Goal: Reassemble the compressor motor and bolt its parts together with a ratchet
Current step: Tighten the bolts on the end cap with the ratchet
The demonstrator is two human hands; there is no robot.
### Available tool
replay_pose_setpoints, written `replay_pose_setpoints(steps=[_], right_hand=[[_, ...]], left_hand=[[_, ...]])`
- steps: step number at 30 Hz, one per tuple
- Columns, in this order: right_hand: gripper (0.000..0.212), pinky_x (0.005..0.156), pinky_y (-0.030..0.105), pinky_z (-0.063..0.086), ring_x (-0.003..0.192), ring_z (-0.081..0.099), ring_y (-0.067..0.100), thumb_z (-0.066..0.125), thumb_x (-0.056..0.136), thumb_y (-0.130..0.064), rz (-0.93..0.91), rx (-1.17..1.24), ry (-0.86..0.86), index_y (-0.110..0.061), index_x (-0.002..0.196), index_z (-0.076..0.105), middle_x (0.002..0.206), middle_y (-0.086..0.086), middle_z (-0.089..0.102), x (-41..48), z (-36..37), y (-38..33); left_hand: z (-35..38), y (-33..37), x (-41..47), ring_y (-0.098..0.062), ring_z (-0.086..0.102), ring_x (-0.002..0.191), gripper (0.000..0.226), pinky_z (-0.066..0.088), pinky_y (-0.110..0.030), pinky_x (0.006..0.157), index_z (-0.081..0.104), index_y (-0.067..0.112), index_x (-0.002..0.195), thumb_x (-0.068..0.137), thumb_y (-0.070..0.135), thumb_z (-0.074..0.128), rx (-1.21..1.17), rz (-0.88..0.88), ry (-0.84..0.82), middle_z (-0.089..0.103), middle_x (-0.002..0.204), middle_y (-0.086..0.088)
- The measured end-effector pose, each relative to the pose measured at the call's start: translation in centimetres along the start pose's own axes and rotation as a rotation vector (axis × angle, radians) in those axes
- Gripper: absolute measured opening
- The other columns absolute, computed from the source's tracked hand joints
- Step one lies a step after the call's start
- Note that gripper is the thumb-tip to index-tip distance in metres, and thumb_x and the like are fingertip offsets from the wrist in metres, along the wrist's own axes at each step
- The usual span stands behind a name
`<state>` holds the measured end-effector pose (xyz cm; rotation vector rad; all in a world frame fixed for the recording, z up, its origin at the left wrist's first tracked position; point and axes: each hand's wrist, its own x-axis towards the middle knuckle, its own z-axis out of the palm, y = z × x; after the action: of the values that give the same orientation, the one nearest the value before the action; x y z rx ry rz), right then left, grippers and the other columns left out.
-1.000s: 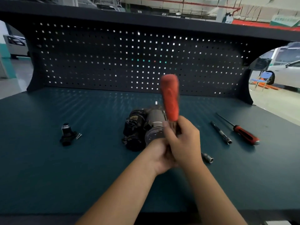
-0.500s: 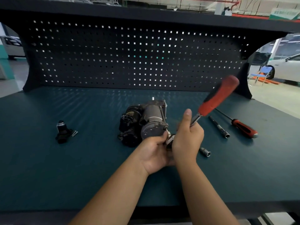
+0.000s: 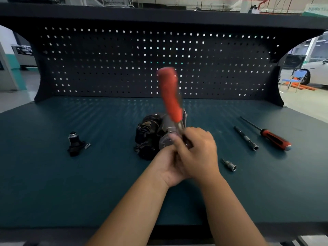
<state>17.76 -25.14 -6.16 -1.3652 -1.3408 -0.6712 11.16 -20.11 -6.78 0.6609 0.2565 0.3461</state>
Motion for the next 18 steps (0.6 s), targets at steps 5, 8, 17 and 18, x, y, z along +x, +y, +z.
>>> replay_pose_setpoints(steps=[5,8,17,18], right_hand=[[0.034,0.052,0.011,0.034,0.053,0.048,-0.002,0.048,0.095,-0.036,0.635,0.193,0.33,-0.024,0.064,0.039,0.055,-0.012,0.045,-1.3,0.0,-0.5],[0.038,0.052,0.013,0.031,0.054,0.048,-0.007,0.045,0.099,-0.032,0.885,0.262,0.439,-0.02,0.063,0.041,0.061,-0.007,0.049,-0.9,-0.4,0.2],[0.033,0.071,0.032,0.024,0.057,0.04,0.011,0.03,0.091,-0.047,0.283,0.039,0.031,-0.023,0.069,0.033,0.058,-0.009,0.041,-0.6,0.1,-0.6],[0.033,0.069,0.031,0.021,0.056,0.037,0.015,0.032,0.092,-0.045,0.215,0.002,0.007,-0.022,0.069,0.033,0.057,-0.012,0.037,-0.5,0.1,-0.6]], left_hand=[[-0.3,0.3,-0.3,-0.02,0.067,0.076,0.043,0.049,-0.032,0.073,0.07,0.008,0.097,0.098,0.034,0.036,0.082,-0.044,0.014,0.07,0.09,-0.008],[-0.4,0.1,-0.5,-0.019,0.068,0.072,0.045,0.046,-0.034,0.073,0.063,0.012,0.108,0.099,0.037,0.027,0.151,-0.071,0.008,0.071,0.088,-0.003],[-0.4,0.4,-0.4,-0.018,0.065,0.07,0.028,0.052,-0.028,0.065,0.07,0.007,0.08,0.094,0.019,0.048,0.084,-0.056,0.112,0.067,0.077,-0.006],[-0.2,0.3,-0.5,-0.018,0.064,0.071,0.022,0.052,-0.028,0.065,0.07,0.007,0.077,0.087,0.016,0.053,0.097,-0.065,0.109,0.066,0.077,-0.006]])
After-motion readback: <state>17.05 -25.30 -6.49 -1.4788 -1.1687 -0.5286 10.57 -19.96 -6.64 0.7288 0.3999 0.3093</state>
